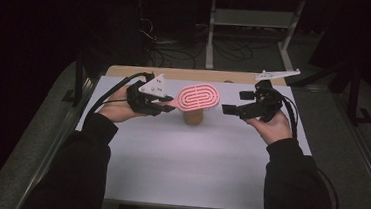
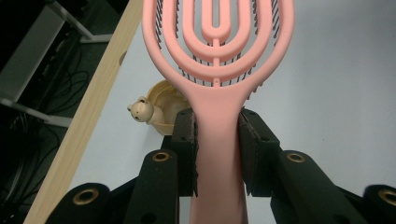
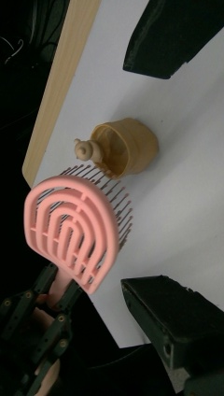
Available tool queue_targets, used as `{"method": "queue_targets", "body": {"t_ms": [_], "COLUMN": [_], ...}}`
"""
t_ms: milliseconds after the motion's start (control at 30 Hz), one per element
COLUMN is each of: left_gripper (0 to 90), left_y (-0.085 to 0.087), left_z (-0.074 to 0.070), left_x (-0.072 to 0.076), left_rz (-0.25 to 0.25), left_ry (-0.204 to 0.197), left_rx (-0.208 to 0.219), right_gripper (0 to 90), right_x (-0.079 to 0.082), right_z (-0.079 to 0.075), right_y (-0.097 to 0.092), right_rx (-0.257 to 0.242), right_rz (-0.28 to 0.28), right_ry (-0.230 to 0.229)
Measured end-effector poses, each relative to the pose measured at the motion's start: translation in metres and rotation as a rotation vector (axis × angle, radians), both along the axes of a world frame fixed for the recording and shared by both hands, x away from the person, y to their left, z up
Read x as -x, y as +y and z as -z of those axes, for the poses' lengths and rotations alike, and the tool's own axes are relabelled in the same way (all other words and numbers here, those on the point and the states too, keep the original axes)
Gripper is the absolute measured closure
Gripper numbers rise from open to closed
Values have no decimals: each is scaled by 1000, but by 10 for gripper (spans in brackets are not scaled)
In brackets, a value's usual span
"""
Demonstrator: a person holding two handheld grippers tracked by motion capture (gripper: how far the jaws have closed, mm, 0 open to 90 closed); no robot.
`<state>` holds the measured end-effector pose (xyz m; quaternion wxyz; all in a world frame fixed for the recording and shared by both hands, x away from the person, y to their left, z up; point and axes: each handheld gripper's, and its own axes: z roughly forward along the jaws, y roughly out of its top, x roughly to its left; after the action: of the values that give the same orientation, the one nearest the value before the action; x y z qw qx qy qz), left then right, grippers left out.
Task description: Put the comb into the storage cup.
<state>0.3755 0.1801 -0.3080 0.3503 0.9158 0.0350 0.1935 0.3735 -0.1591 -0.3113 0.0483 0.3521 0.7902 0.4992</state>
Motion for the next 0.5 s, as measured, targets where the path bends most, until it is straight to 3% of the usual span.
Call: {"method": "queue_targets", "body": {"t_ms": [200, 500], "left_gripper": [698, 699], "left_y": [-1, -4], "left_z": [-2, -1], "left_x": [0, 0], "left_rz": [-1, 0], "left_ry": [-1, -18], "left_rx": [27, 35], "right_gripper": [0, 0], "right_x": [-10, -25], "right_z": [-9, -14], "right_y": [9, 20], "right_rx": [-37, -101], "right_rz": [-7, -35], "right_ry": [36, 108]}}
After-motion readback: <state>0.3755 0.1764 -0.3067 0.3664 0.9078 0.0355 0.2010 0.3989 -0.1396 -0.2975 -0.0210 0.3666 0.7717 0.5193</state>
